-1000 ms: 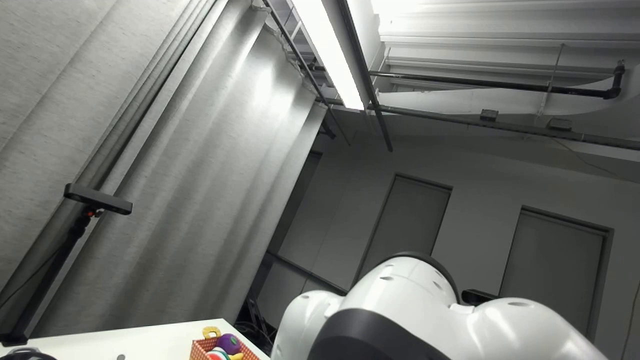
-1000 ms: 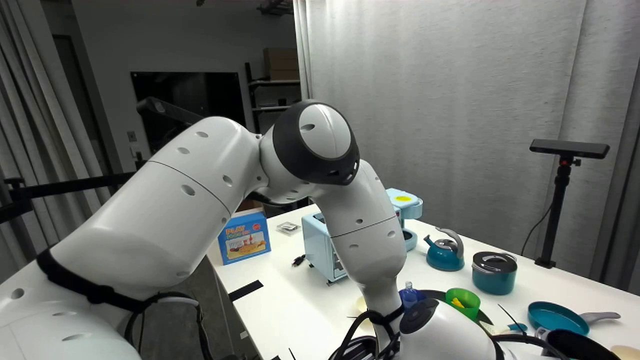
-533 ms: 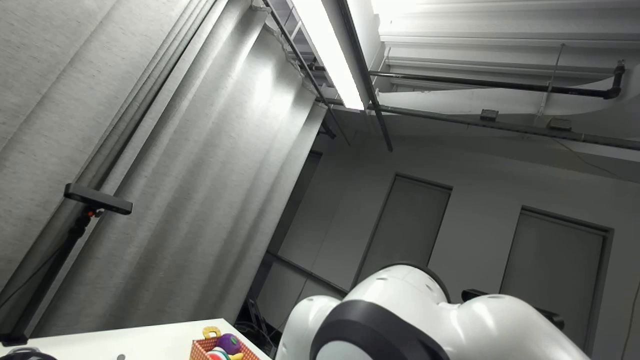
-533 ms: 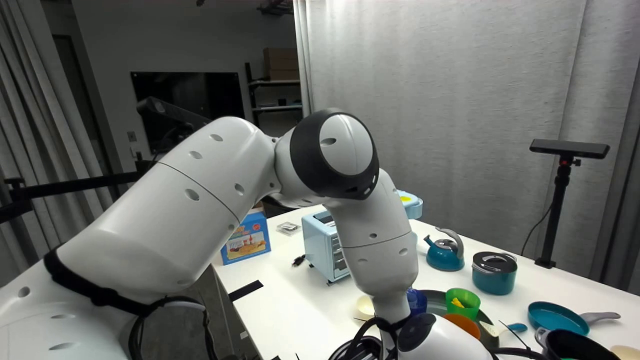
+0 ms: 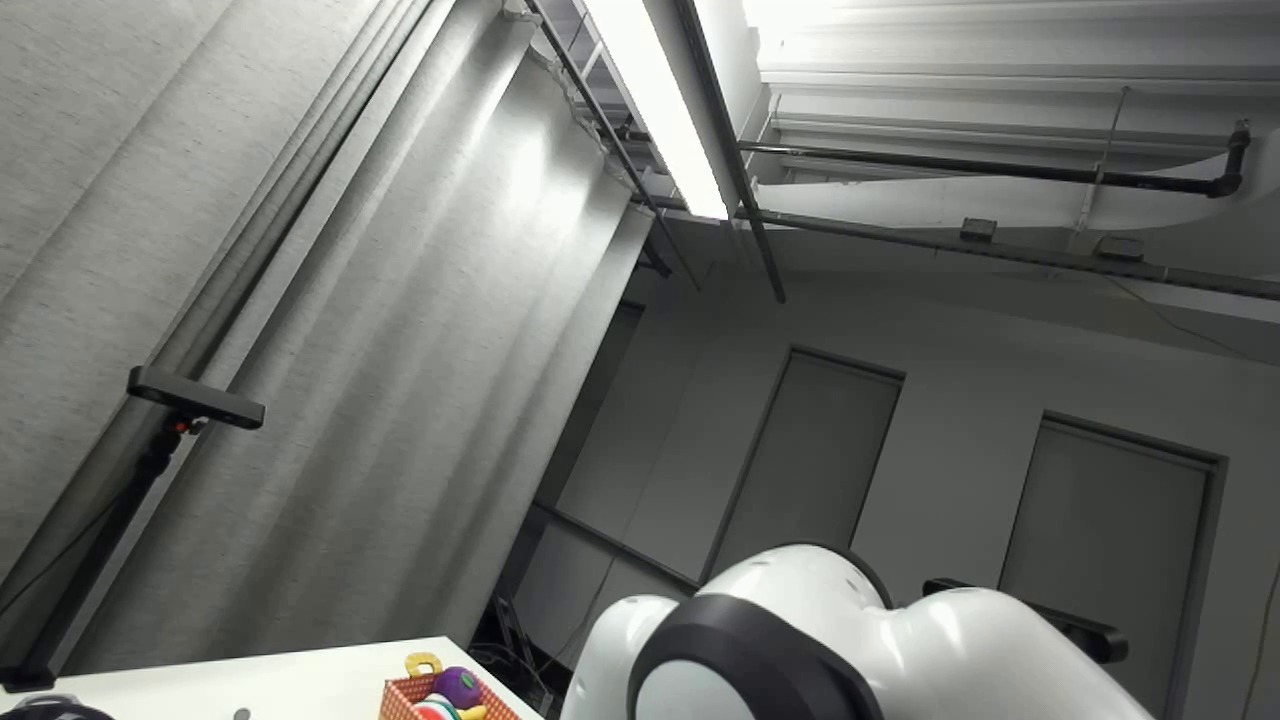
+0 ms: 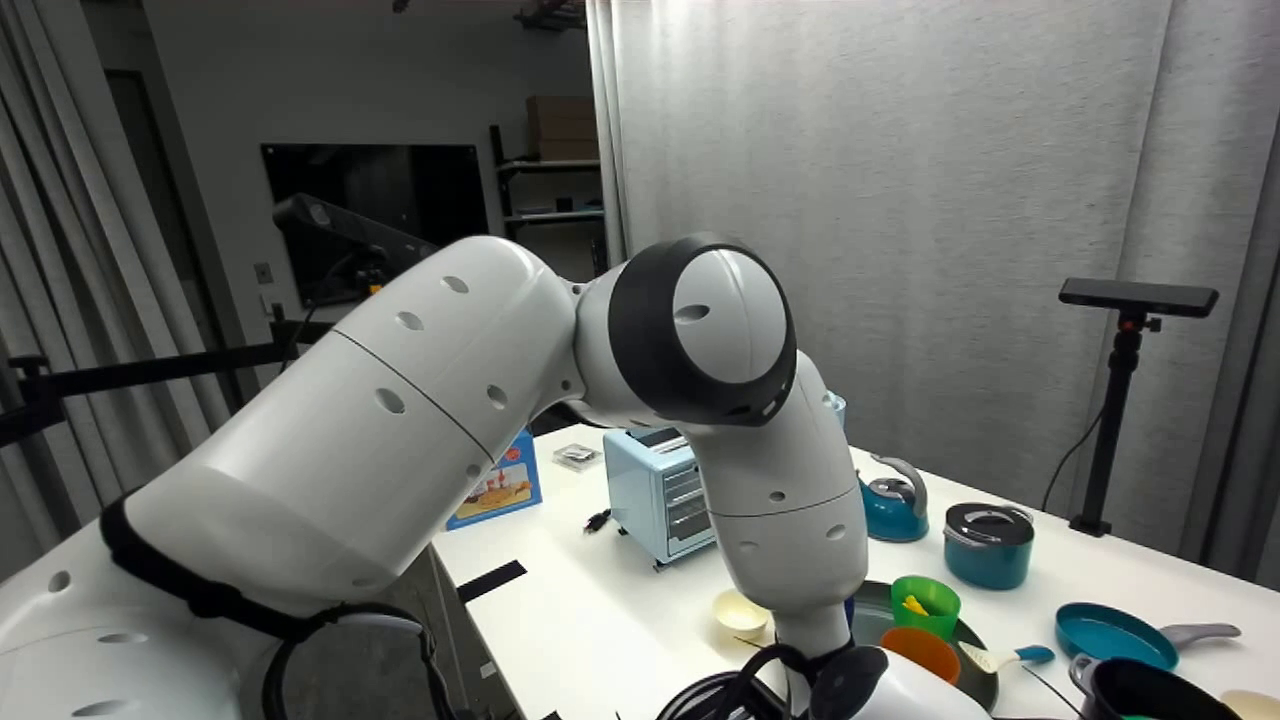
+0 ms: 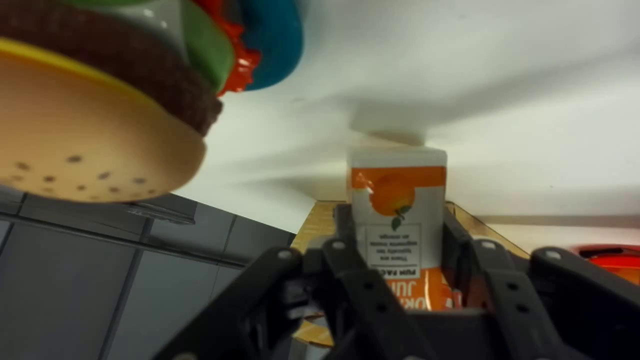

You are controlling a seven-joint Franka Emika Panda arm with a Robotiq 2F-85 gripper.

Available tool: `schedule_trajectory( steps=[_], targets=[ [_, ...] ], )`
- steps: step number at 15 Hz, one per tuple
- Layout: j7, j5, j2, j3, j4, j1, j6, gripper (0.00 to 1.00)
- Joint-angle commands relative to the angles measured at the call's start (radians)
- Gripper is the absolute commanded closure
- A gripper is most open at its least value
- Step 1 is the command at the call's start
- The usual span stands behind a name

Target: Put a plush toy in the black pot

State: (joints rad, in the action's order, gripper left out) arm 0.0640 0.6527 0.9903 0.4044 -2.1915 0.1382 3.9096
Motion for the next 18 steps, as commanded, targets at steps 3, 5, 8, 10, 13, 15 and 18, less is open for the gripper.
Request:
schedule_trajectory(
  steps=[3,5,8,10,13,15,18],
  targets=[
    [-0.119,0.158,0.096,-0.022,0.097,-0.013,0.111,0.84],
    [-0.15,0.186,0.116,-0.031,0.12,-0.017,0.125,0.84],
    [-0.176,0.225,0.136,-0.041,0.151,-0.021,0.145,0.84],
    [-0.182,0.234,0.13,-0.041,0.154,-0.022,0.163,0.84],
    [-0.193,0.237,0.107,-0.045,0.147,-0.025,0.191,0.84],
    [-0.199,0.241,0.091,-0.048,0.14,-0.025,0.215,0.84],
    [-0.202,0.253,0.057,-0.057,0.129,-0.03,0.257,0.84]
  ],
)
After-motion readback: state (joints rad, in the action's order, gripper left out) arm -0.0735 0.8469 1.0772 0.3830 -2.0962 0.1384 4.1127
